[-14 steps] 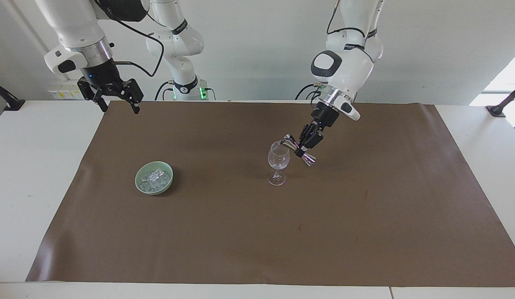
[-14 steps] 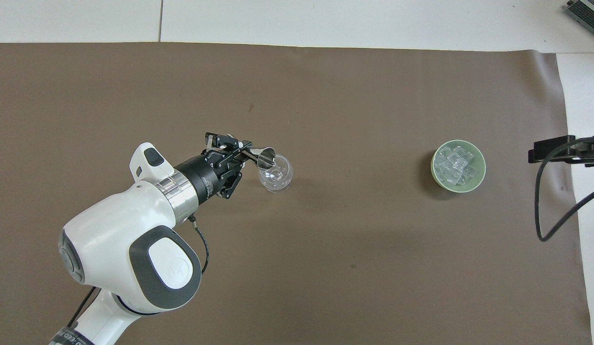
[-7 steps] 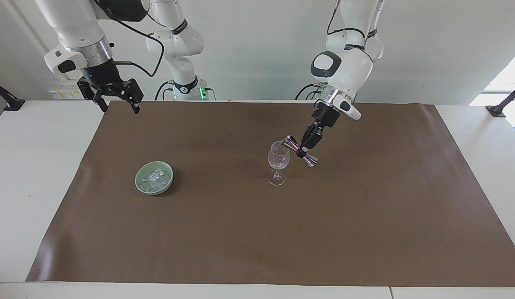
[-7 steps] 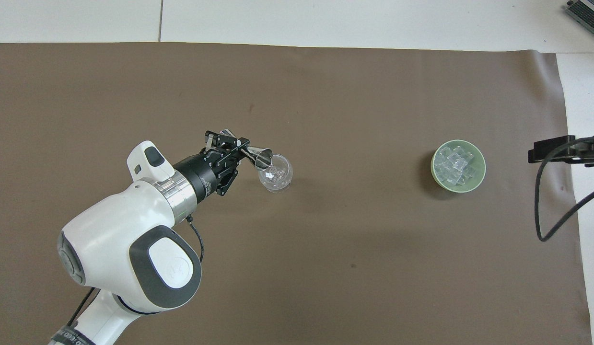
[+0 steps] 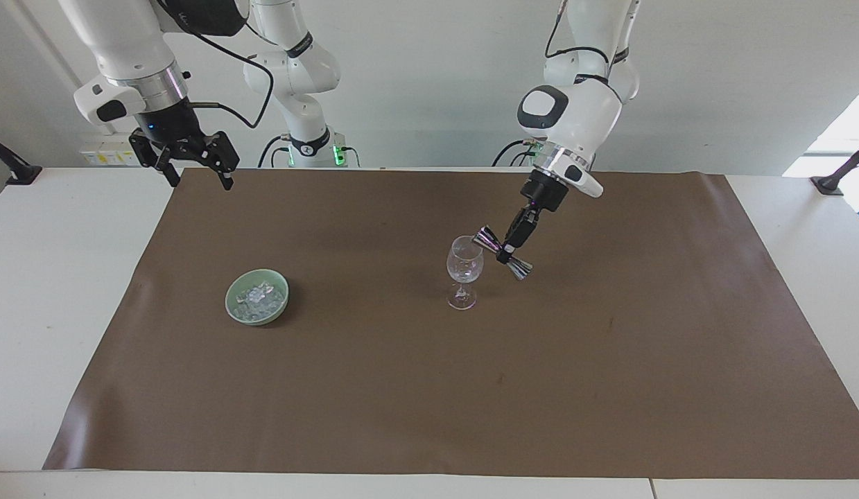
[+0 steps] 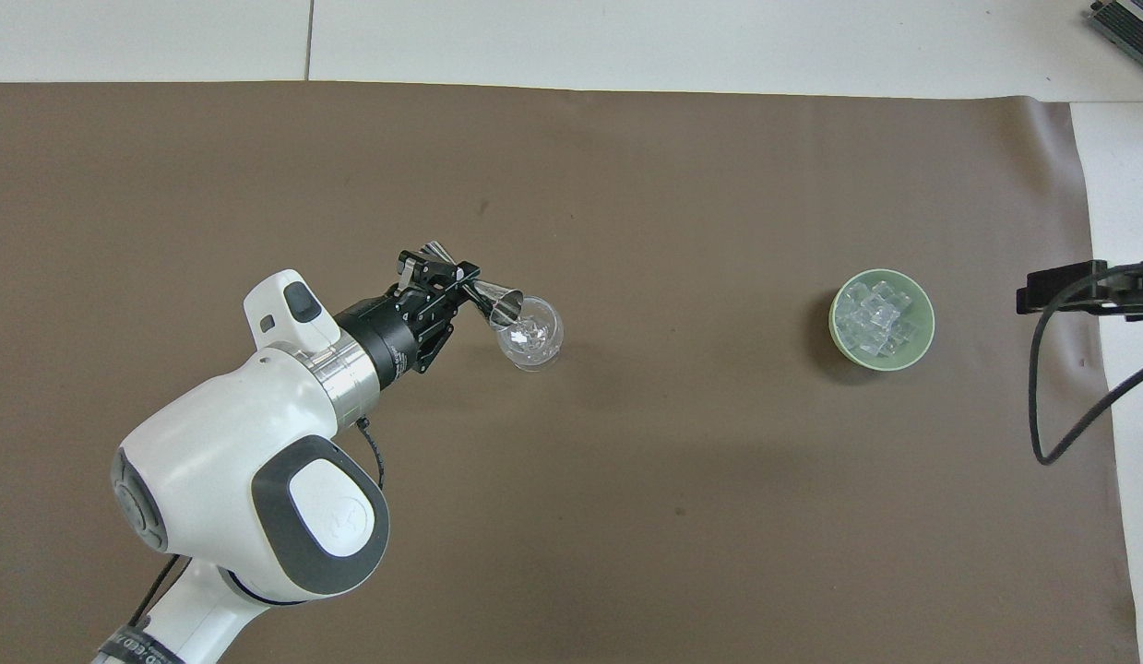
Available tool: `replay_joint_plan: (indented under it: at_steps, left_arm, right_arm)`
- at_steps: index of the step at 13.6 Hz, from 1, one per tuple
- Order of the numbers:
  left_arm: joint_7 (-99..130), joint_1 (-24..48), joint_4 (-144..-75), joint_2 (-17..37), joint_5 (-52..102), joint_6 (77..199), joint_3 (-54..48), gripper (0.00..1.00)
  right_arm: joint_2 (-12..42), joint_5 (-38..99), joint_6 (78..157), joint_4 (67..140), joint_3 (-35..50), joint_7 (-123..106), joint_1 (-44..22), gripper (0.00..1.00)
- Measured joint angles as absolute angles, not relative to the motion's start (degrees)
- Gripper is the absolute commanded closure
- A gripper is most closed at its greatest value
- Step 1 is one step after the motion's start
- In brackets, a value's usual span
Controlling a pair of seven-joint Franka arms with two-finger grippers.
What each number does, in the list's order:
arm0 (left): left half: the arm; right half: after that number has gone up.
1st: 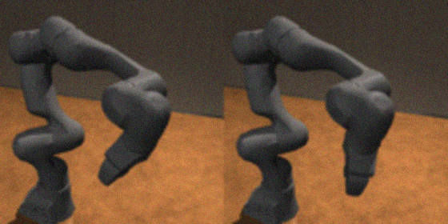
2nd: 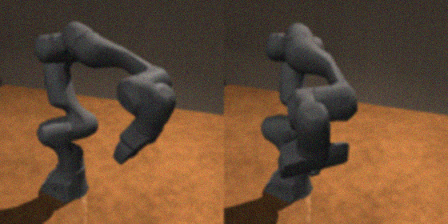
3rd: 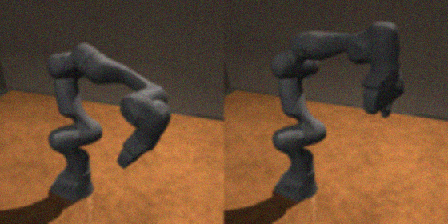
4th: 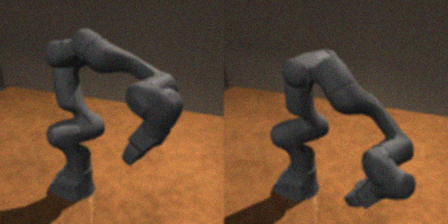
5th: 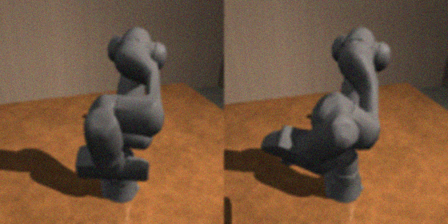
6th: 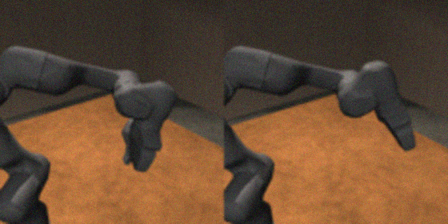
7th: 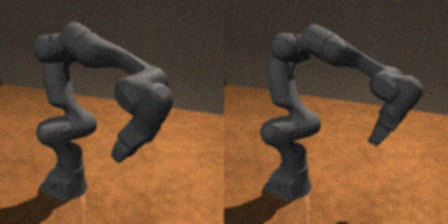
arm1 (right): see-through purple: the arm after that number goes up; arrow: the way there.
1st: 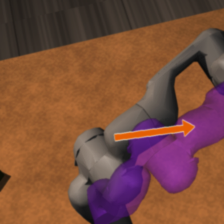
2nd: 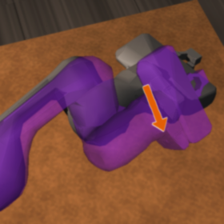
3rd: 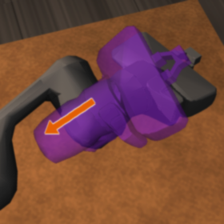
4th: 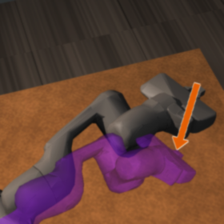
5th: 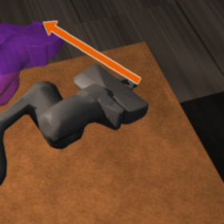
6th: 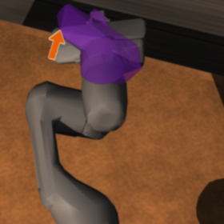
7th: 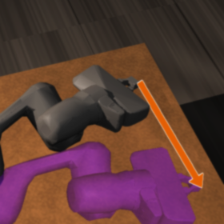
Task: Pour wine and add ice with both arms
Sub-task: 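Tilt the jigger over the clear glass with the left gripper to pour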
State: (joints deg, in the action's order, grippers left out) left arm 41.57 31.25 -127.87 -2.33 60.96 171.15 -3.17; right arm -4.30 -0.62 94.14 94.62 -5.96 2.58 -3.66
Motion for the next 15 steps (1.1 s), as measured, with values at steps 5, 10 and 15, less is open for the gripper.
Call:
replay_joint_plan:
  at_steps: [5,10,15]
  left_arm:
    - [41.31,31.27,-127.84,-2.2,57.65,171.2,-3.19,1.0]
    - [41.31,31.29,-127.66,-2.05,55.44,172.58,-3.19,1.0]
    - [41.3,32.83,-127.38,-1.19,55.25,175.86,-3.2,1.0]
  right_arm:
    - [-4.3,-0.62,94.14,94.62,-5.96,2.58,-3.66,0.0]
    - [-4.3,-0.62,94.14,94.62,-5.96,2.58,-3.66,0.0]
    - [-4.3,-0.62,94.14,94.62,-5.96,2.58,-3.66,0.0]
